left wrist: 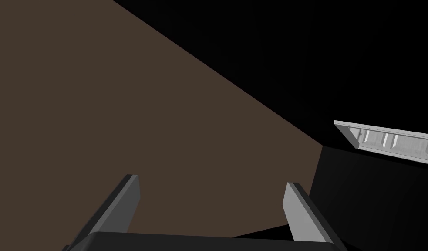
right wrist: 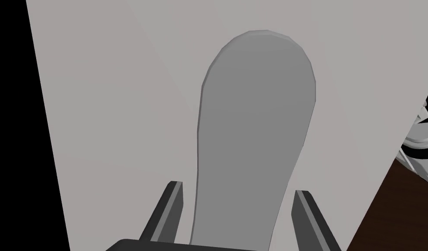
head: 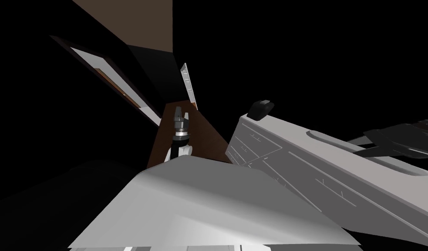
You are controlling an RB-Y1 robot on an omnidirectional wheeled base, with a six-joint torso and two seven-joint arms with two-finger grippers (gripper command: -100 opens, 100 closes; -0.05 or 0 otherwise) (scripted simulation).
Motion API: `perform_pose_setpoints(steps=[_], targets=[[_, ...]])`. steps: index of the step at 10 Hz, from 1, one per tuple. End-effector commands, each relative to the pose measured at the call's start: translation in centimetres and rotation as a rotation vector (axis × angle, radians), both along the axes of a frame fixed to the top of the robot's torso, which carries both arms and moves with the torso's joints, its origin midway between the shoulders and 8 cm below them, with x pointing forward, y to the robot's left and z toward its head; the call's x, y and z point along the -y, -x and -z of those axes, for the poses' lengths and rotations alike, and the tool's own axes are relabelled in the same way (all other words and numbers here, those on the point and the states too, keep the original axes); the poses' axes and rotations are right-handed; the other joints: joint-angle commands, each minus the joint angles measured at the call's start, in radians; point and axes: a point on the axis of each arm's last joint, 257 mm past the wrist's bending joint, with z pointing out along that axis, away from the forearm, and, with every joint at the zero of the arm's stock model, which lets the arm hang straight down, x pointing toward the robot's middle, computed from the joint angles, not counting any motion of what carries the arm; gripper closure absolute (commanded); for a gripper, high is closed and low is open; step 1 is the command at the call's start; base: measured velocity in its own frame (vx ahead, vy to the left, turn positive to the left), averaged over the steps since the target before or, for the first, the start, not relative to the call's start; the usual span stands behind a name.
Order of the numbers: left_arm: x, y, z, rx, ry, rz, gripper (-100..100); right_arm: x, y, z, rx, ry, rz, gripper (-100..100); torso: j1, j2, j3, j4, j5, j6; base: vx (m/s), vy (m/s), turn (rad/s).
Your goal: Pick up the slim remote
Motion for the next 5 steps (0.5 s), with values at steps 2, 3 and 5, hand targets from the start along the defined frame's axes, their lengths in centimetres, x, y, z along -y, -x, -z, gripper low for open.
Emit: perform_pose_setpoints(steps=[2,3,5], targets=[[0.0,0.0,0.0,0.0,0.0,0.0,0,-0.8,-1.0,0.7,-0.013,-0.007,-0.018,100,0.0,0.0,0.0,0.0,0.0,0.0,-0.003,-0.007,-0.03],[0.0,0.0,0.0,0.0,0.0,0.0,0,-0.7,-0.9,0.9,-0.02,-0.007,-0.015,100,0.0,0.0,0.0,0.0,0.0,0.0,-0.006,-0.01,-0.041],[0.0,0.0,0.0,0.0,0.0,0.0,0,-0.9,-1.6,0.7,-0.01,-0.01,-0.026,100,-0.001,0.0,0.0,0.0,0.0,0.0,-0.008,-0.011,-0.053]])
